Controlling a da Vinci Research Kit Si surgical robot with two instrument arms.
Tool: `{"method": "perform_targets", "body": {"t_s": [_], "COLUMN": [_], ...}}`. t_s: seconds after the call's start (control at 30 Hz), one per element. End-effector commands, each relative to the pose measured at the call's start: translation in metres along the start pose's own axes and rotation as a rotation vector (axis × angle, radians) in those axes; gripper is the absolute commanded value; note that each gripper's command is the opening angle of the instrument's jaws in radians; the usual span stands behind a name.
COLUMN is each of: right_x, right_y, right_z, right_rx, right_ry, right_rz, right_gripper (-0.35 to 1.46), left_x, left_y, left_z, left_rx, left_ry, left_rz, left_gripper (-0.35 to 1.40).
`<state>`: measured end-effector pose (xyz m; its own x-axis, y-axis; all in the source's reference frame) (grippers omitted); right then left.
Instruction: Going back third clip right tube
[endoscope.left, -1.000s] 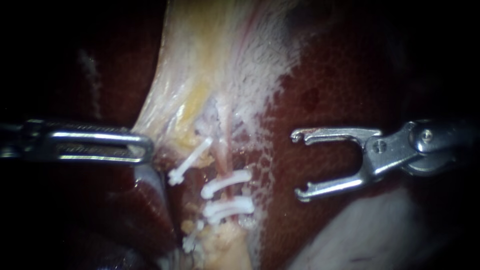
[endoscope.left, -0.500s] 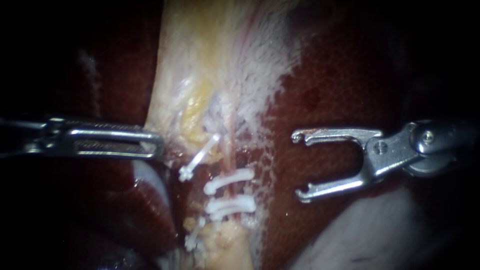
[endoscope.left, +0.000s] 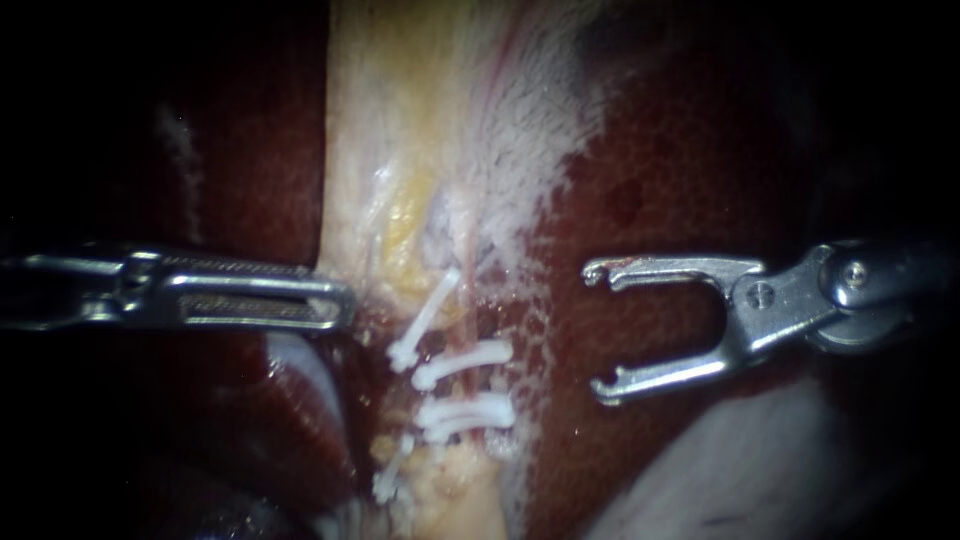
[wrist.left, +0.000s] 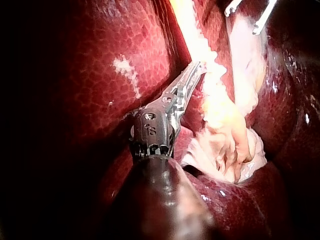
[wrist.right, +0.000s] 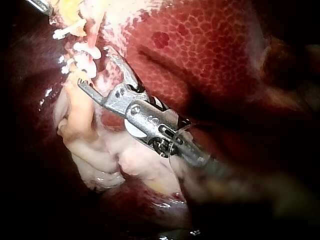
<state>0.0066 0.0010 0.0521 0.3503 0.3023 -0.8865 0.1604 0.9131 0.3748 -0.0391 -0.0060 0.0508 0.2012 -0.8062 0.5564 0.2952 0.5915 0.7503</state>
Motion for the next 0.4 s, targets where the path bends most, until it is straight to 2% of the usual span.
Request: {"method": "perform_targets", "body": {"t_s": [0.03, 0.4], "right_x": [0.0, 0.0001], "right_y": [0.0, -0.0002], "right_z": [0.0, 0.0], "right_rx": [0.0, 0.0], "right_ry": [0.0, 0.0], "right_rz": [-0.006, -0.006], "right_gripper": [0.6, 0.6], "left_x": [0.0, -0.0001], "left_y": [0.0, 0.0], "left_z": [0.0, 0.0], "left_rx": [0.002, 0.002], "left_ry": [0.001, 0.001], "left_rz": [0.001, 0.0], "left_gripper": [-0.35, -0.35]}}
